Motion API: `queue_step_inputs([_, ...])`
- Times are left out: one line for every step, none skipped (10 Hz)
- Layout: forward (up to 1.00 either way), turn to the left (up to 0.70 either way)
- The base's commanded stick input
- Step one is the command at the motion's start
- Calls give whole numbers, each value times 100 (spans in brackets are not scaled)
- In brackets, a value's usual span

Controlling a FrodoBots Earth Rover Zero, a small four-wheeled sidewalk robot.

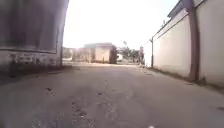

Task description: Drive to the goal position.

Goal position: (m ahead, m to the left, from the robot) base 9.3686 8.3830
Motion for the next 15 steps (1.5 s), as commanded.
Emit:
queue_step_inputs([100,0])
queue_step_inputs([100,0])
queue_step_inputs([100,0])
queue_step_inputs([100,0])
queue_step_inputs([100,0])
queue_step_inputs([100,0])
queue_step_inputs([100,0])
queue_step_inputs([100,0])
queue_step_inputs([100,0])
queue_step_inputs([100,0])
queue_step_inputs([100,0])
queue_step_inputs([100,0])
queue_step_inputs([100,0])
queue_step_inputs([100,0])
queue_step_inputs([100,0])
